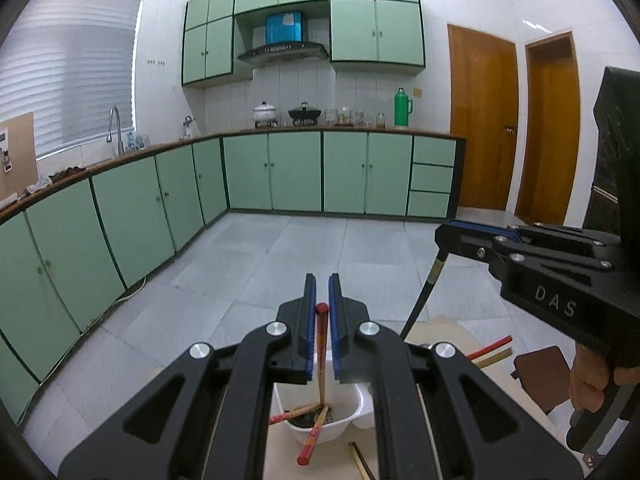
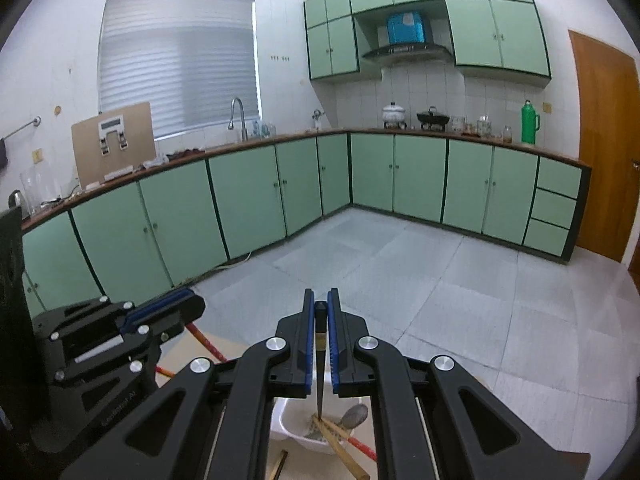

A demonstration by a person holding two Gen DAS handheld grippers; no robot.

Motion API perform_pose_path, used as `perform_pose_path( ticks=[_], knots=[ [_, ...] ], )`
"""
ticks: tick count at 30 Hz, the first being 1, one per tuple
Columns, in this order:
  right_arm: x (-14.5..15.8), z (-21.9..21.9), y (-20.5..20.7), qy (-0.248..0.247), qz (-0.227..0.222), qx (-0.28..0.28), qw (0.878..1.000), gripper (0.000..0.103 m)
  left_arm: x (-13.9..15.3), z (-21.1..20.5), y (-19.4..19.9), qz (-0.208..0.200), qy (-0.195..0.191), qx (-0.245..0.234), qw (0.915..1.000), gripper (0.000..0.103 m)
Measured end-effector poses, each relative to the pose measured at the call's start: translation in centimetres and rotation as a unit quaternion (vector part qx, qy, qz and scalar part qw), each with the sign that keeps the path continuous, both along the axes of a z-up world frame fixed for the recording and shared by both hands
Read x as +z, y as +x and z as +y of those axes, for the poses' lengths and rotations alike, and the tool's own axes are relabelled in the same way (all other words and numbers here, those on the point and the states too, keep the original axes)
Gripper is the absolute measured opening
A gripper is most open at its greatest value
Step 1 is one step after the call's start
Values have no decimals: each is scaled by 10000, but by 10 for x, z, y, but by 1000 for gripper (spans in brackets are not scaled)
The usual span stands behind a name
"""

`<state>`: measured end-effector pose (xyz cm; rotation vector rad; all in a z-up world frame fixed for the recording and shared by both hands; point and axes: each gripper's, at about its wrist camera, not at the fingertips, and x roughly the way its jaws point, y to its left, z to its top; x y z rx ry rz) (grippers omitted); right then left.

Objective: Organize utensils
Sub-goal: 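Lower both chopsticks into the holder and open both tools, then withdraw both open tools back to the last two chopsticks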

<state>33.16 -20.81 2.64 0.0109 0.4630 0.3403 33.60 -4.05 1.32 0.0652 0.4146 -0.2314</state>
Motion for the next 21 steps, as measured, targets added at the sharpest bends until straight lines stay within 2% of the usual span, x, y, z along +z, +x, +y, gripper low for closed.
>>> perform_pose_path(
  ticks=[4, 6, 9, 12, 14, 19, 21],
  knots=[
    [-7, 0, -1, -98, 74, 14, 9999, 8, -3, 4, 0, 83, 11, 21, 10000, 11],
    [-5, -1, -4, -109, 55, -7, 9999, 12, 0, 6, -3, 54, 4, 34, 10000, 19],
    [2, -9, -11, -55, -9, -73, 10000, 20, 8, 10, -11, -60, -3, 68, 10000, 24],
    [8, -16, -25, -55, -109, -146, 9998, 31, 17, 14, -25, -182, -27, 98, 9998, 31],
    [12, -21, -32, -32, -176, -196, 9996, 48, 22, 17, -37, -239, -35, 136, 9996, 35],
    [13, -34, -67, 134, -321, -283, 9990, 67, 26, 23, -72, -375, -110, 123, 9992, 51],
    [10, -40, -86, 193, -385, -319, 9986, 72, 24, 26, -89, -411, -141, 169, 9989, 63]
  ],
)
